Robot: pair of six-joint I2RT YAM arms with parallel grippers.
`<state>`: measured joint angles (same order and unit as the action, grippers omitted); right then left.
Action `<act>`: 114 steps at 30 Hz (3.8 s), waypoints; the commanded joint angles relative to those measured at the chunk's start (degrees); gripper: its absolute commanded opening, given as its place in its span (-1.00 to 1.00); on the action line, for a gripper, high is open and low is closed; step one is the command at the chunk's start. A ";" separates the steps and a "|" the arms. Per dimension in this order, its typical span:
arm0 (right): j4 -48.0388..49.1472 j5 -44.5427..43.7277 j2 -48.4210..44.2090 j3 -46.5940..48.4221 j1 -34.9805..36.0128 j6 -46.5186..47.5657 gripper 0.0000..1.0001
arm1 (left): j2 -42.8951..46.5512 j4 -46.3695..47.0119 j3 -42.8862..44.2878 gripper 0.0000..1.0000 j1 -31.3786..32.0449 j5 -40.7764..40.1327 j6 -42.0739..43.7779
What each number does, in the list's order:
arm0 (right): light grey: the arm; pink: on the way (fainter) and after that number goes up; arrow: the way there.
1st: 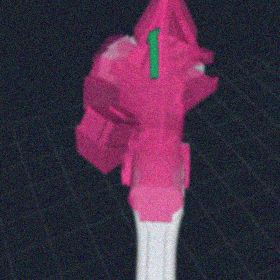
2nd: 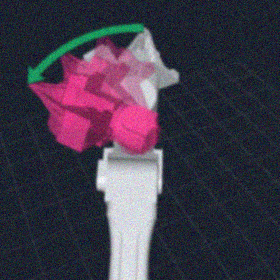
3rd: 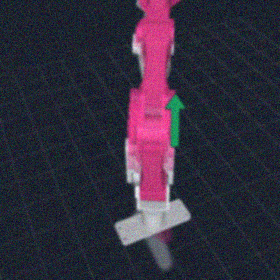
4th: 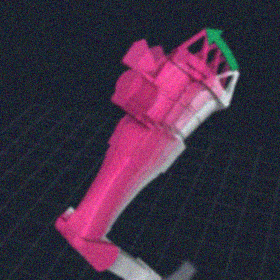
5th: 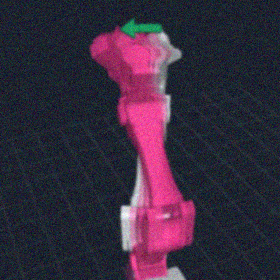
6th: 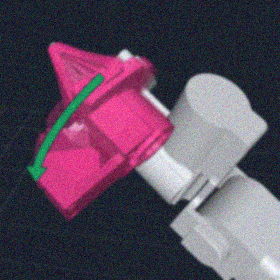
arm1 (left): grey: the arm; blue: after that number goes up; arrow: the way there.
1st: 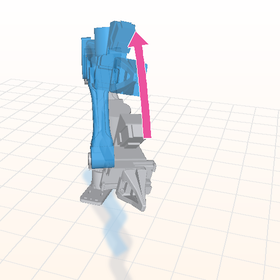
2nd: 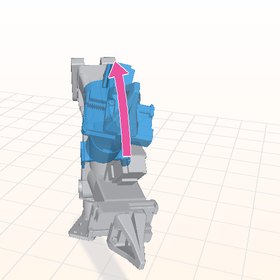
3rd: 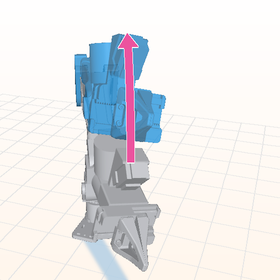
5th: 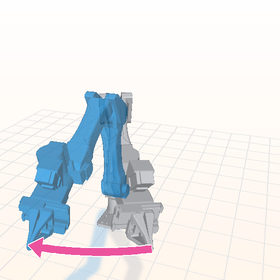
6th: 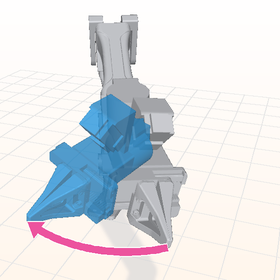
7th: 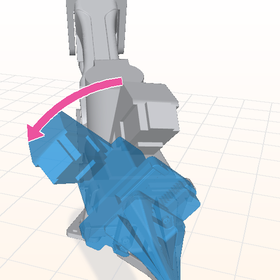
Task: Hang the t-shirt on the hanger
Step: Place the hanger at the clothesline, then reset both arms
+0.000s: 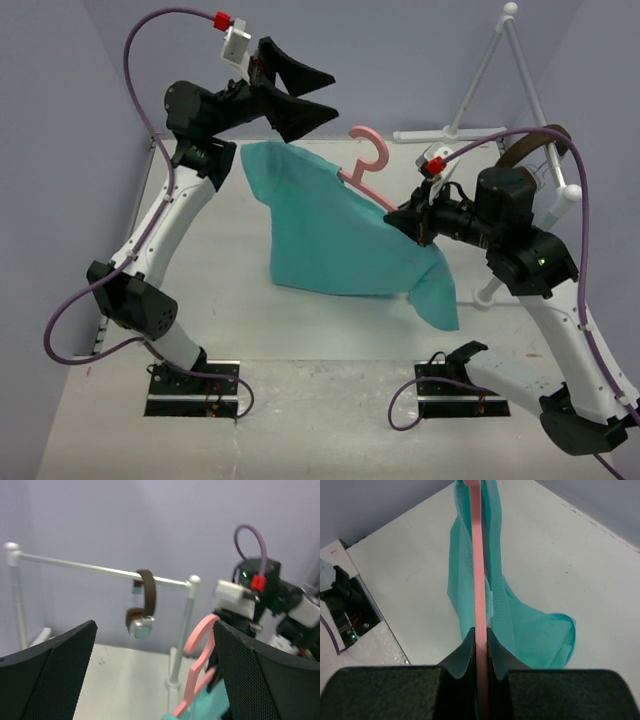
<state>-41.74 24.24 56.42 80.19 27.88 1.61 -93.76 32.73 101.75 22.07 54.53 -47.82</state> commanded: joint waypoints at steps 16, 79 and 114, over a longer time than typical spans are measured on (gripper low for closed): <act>7.23 -66.95 12.75 10.24 -1.51 -26.10 -1.00 | 56.22 -43.22 -48.19 1.00 -0.89 -62.72 23.81; -22.31 -79.61 58.09 45.84 -16.66 -64.85 -0.92 | 70.99 -45.94 -71.48 1.00 -0.54 -53.48 34.69; 6.36 -31.03 -13.60 -8.71 -0.90 -19.54 0.97 | 65.76 -59.71 -61.39 1.00 -0.63 -100.11 22.46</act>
<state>-36.55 -18.32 55.20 77.05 27.00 -26.31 -28.45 -24.46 36.68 21.47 -33.11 -21.27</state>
